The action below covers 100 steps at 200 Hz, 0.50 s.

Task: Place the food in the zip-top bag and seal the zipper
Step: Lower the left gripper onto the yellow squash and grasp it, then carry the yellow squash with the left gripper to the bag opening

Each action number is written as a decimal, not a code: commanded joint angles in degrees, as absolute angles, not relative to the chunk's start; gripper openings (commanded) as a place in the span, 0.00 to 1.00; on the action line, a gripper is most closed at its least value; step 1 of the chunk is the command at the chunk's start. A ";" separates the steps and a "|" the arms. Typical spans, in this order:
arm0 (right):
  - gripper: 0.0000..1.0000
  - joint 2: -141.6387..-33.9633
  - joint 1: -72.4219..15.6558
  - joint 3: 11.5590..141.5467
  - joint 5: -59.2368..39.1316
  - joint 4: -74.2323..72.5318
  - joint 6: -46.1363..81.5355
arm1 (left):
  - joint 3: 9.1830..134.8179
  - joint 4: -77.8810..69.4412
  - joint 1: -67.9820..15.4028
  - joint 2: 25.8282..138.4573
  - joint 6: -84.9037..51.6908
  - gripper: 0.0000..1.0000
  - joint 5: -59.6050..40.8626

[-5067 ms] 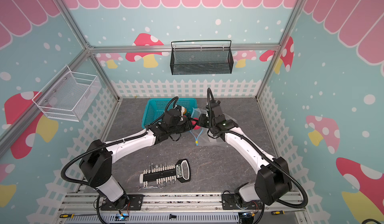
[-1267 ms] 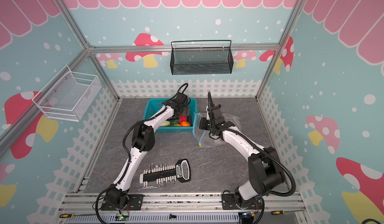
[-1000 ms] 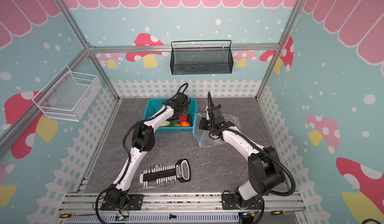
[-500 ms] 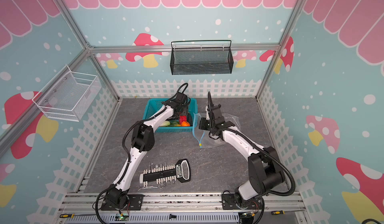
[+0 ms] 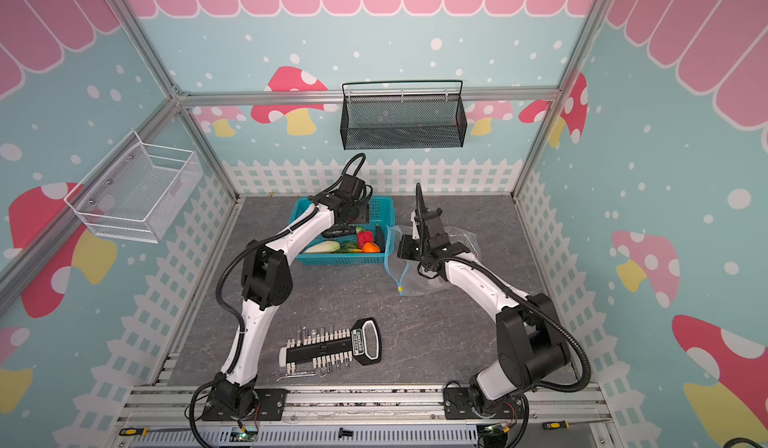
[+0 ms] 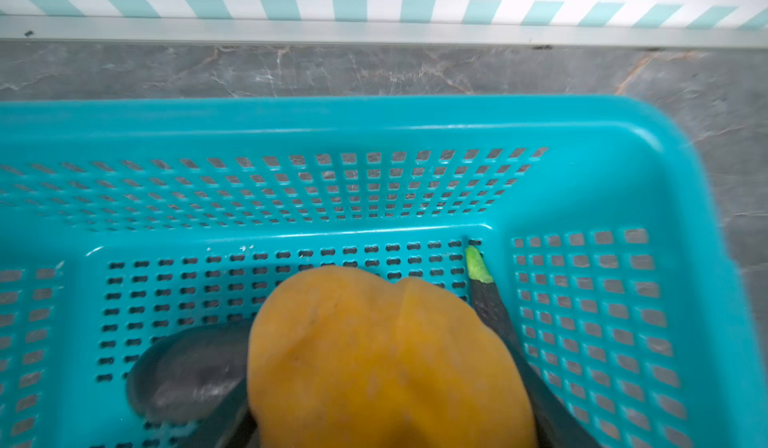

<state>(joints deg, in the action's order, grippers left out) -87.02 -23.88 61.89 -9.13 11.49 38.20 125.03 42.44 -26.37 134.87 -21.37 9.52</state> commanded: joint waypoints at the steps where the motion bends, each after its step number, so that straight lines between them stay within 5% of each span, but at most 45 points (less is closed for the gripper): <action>1: 0.00 -85.09 -23.55 62.31 -9.64 10.37 39.00 | 119.18 39.01 -26.41 129.82 -24.77 0.55 6.19; 100: 0.00 -82.37 -23.54 59.68 -11.95 8.37 42.10 | 88.17 25.37 -31.27 104.60 -35.45 0.54 -3.32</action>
